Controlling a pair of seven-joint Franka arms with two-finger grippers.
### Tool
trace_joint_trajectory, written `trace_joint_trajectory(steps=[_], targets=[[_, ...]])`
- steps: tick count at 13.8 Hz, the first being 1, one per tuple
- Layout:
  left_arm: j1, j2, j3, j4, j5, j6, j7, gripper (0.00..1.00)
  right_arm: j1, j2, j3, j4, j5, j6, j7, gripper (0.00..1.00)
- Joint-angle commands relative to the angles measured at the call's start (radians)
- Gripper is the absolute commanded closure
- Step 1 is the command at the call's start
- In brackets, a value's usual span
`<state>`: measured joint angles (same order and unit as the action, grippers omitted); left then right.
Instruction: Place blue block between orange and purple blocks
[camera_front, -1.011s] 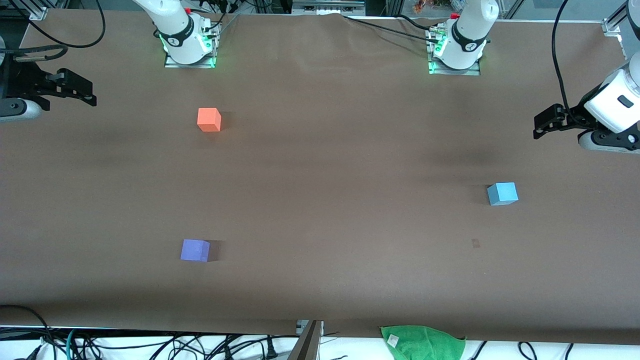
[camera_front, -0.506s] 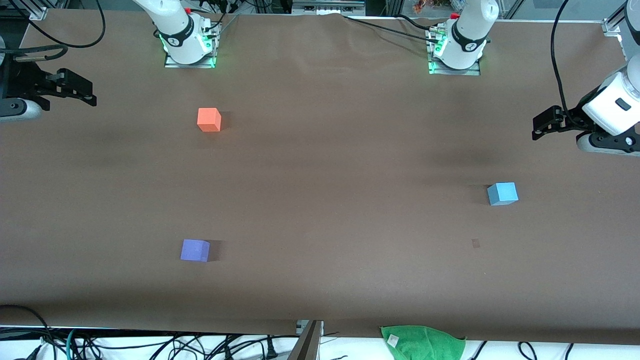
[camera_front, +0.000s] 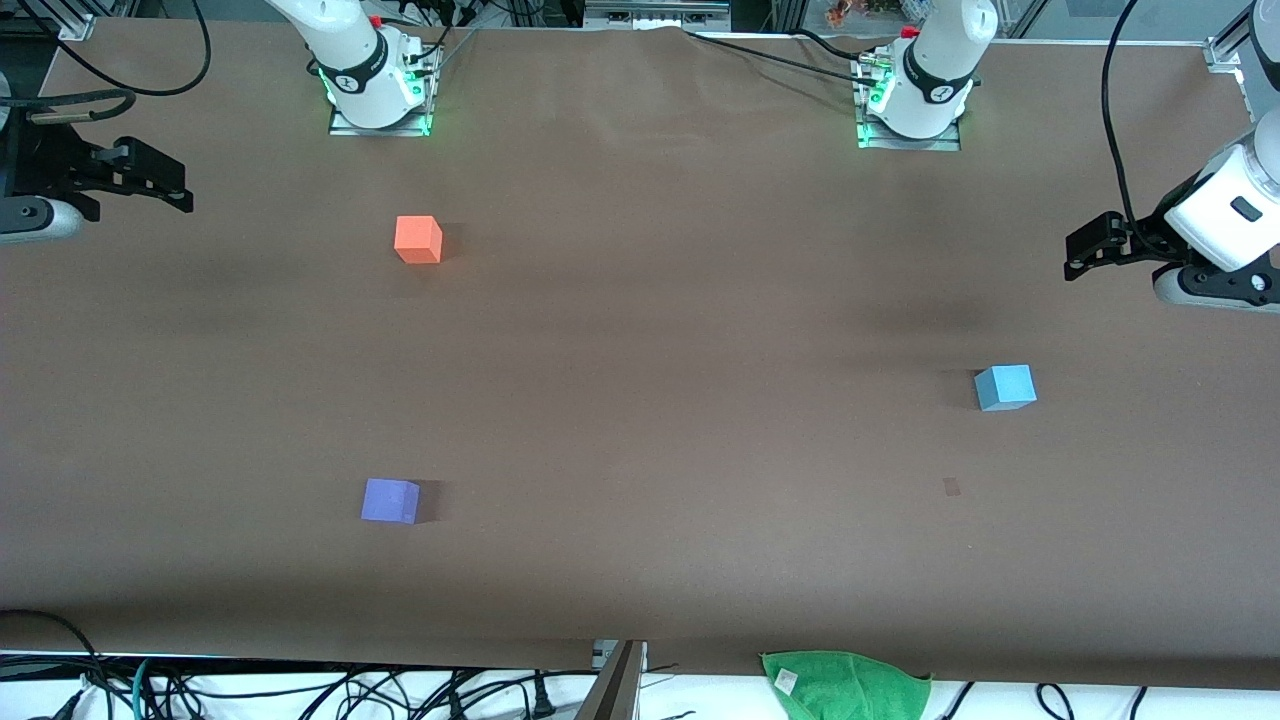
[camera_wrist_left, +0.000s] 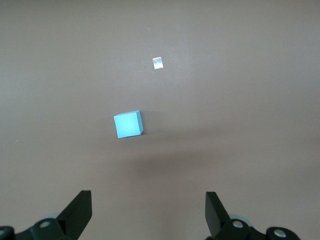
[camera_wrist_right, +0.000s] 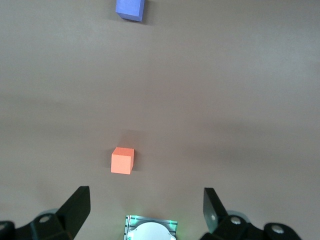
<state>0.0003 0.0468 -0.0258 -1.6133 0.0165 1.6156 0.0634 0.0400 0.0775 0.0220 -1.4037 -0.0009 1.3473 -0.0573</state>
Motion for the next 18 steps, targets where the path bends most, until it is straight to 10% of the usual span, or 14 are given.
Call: trace_joint_trajectory(steps=[1, 18], targets=[[0.006, 0.011, -0.002, 0.029, -0.02, -0.009, 0.016, 0.0, -0.011, -0.008, 0.006, -0.006, 0.016, 0.004, -0.018, 0.0], [0.009, 0.132, 0.0, 0.108, -0.009, -0.011, 0.029, 0.0, -0.009, -0.008, 0.006, -0.006, 0.016, 0.006, -0.018, 0.0]])
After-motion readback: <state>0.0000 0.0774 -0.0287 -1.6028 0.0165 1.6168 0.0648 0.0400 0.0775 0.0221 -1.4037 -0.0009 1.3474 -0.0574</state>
